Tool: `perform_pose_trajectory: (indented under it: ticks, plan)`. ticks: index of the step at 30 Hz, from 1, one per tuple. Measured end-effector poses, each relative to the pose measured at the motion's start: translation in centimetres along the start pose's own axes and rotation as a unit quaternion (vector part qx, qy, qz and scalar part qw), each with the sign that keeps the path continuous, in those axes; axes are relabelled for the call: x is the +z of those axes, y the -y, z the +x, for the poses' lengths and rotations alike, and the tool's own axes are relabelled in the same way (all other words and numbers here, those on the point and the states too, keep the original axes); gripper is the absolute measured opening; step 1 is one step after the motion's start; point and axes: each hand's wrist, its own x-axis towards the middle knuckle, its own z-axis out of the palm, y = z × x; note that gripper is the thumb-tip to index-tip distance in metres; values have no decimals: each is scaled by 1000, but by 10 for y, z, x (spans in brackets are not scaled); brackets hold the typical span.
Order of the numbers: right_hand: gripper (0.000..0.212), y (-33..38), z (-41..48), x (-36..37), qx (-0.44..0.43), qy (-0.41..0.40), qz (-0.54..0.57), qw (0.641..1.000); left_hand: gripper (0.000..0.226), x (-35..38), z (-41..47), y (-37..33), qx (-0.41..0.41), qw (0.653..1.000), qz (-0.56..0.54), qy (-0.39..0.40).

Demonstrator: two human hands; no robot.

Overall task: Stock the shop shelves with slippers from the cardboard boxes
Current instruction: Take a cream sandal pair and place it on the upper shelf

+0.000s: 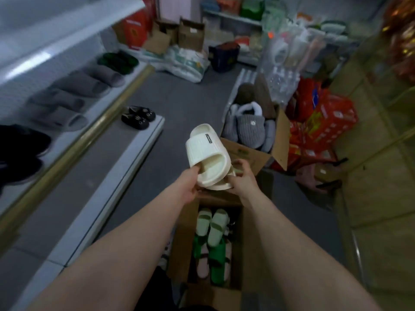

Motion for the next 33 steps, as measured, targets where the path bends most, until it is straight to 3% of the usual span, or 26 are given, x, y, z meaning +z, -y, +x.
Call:
perform_pose_trajectory:
  ticks: [6, 9, 11, 13, 16, 20, 24, 28, 33]
  plan:
    - [45, 63, -3, 38, -8, 123, 88, 988, 34, -19, -30, -61, 127, 989, -54, -45]
    - [35, 95, -6, 58, 13, 165, 128, 978, 25, -41, -46, -88, 170, 979, -93, -62]
    - [38, 113, -12, 76, 12, 203, 132, 970, 35, -57, -50, -104, 191, 974, -103, -70]
    - [41, 128, -19, 97, -31, 243, 57, 968, 49, -73, -48, -118, 208, 969, -101, -85]
    - [32, 144, -20, 133, -107, 213, -51, 970, 60, -92, -60, -142, 231, 964, -92, -91]
    - [13, 169, -9, 179, -87, 206, -15, 975, 33, -120, -85, -177, 282, 954, -42, -94]
    - [18, 197, 0, 221, -81, 209, 16, 974, 51, -163, -100, -211, 310, 949, 0, -56]
    - [26, 224, 7, 253, -40, 195, 68, 978, 71, -201, -108, -244, 313, 947, -2, -67]
    - [34, 251, 16, 296, -38, 224, 92, 969, 26, -245, -94, -285, 343, 931, 32, -120]
